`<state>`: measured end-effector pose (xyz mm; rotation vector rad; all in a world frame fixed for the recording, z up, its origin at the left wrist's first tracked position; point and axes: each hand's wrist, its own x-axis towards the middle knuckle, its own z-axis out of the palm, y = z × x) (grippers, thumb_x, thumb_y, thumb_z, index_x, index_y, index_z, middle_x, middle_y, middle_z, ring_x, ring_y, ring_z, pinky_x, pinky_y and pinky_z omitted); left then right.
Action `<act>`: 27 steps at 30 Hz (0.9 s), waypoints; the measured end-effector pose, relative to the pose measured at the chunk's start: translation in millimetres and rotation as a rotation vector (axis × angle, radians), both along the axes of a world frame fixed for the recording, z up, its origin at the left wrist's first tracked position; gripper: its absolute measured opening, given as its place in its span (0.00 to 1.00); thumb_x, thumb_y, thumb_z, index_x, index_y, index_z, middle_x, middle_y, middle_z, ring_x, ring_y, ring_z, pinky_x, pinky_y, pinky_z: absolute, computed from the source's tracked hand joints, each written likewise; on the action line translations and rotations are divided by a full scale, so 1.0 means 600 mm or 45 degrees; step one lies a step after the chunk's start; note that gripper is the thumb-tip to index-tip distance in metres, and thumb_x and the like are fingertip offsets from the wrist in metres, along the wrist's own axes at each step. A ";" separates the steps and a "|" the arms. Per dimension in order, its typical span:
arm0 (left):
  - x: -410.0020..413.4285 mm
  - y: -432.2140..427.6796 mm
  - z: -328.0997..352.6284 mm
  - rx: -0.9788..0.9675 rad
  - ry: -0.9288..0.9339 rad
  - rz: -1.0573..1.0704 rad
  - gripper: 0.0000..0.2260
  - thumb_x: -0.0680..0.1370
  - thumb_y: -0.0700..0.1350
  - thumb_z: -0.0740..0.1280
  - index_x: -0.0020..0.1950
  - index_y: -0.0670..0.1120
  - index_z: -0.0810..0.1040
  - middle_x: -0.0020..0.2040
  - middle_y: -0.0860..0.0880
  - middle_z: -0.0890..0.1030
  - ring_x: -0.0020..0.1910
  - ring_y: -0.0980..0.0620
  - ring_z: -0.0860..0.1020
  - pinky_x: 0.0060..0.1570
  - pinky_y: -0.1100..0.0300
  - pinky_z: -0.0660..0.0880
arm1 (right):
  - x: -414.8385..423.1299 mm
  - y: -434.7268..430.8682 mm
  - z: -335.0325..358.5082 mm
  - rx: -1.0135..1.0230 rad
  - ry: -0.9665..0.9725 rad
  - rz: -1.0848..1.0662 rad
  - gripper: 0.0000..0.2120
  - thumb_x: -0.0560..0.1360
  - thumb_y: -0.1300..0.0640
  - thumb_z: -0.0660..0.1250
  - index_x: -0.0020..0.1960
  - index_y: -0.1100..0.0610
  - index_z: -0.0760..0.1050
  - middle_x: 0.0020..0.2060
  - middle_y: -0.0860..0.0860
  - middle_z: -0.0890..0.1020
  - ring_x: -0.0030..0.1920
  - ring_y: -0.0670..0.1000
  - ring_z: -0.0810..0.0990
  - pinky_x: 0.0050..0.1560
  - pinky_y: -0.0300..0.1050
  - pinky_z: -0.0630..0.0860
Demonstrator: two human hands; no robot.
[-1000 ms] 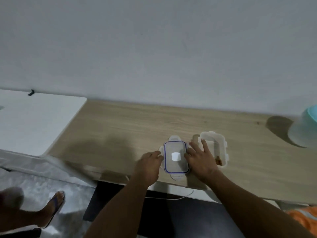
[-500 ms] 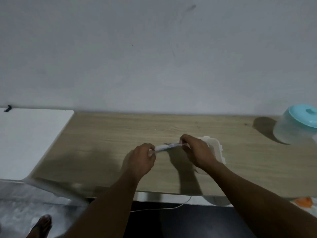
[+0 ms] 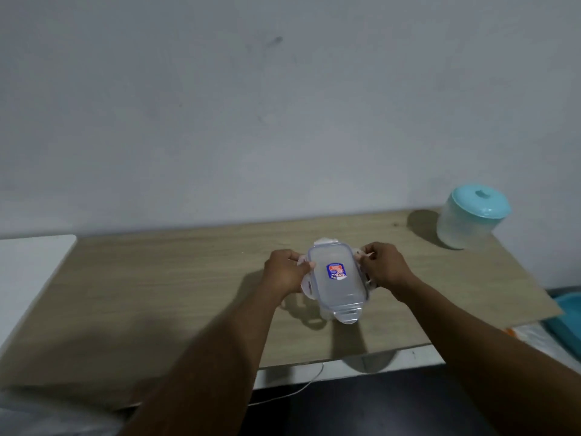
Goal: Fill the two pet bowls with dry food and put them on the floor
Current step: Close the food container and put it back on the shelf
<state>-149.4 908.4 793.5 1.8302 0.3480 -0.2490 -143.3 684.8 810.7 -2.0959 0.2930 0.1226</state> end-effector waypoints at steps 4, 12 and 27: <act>-0.031 -0.052 -0.020 0.108 0.052 0.004 0.08 0.67 0.46 0.77 0.40 0.47 0.79 0.42 0.46 0.83 0.45 0.44 0.83 0.50 0.47 0.81 | -0.016 -0.029 -0.050 -0.144 0.071 -0.049 0.04 0.78 0.59 0.67 0.49 0.59 0.79 0.37 0.59 0.84 0.31 0.57 0.82 0.26 0.48 0.81; -0.024 -0.068 -0.029 0.223 0.004 0.083 0.18 0.73 0.39 0.73 0.62 0.43 0.77 0.56 0.43 0.82 0.54 0.43 0.81 0.56 0.49 0.78 | 0.003 -0.006 -0.084 -0.207 0.050 -0.033 0.10 0.78 0.58 0.64 0.57 0.58 0.79 0.48 0.59 0.84 0.50 0.61 0.82 0.52 0.54 0.80; -0.022 -0.077 -0.042 0.171 0.062 -0.034 0.19 0.77 0.41 0.69 0.67 0.48 0.76 0.61 0.47 0.82 0.58 0.45 0.81 0.58 0.45 0.79 | -0.006 -0.014 -0.107 -0.210 0.028 -0.044 0.14 0.82 0.56 0.61 0.64 0.60 0.76 0.56 0.59 0.83 0.55 0.60 0.81 0.55 0.52 0.78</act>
